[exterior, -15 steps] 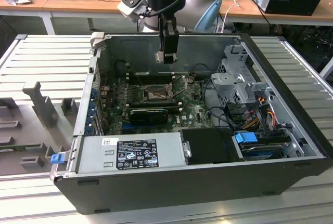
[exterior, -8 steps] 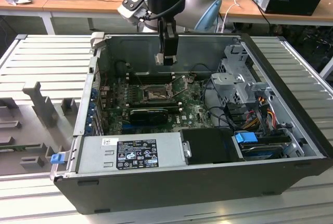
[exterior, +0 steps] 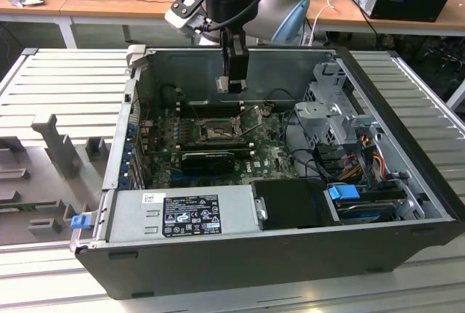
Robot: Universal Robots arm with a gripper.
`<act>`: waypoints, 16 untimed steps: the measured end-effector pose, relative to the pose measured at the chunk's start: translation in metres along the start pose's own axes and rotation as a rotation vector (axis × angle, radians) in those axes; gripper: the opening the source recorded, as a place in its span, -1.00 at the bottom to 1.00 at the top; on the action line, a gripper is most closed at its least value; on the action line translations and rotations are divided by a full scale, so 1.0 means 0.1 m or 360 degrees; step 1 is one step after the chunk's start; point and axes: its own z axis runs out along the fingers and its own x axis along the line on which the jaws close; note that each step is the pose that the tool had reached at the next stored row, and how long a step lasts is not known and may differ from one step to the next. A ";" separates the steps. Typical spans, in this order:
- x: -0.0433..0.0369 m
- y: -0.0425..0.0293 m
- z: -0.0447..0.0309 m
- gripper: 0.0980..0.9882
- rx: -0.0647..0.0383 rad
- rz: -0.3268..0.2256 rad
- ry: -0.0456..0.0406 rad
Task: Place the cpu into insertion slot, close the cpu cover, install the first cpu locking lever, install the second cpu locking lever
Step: 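Place the cpu into insertion slot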
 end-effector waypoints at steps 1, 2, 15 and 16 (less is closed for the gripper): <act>0.000 0.000 0.004 -0.04 0.0000 0.0000 0.0000; 0.000 -0.001 0.010 -0.04 0.0000 0.0000 0.0000; -0.001 -0.006 0.074 -0.04 0.0000 0.0000 0.0000; -0.001 -0.006 0.078 -0.04 0.0000 0.0000 0.0000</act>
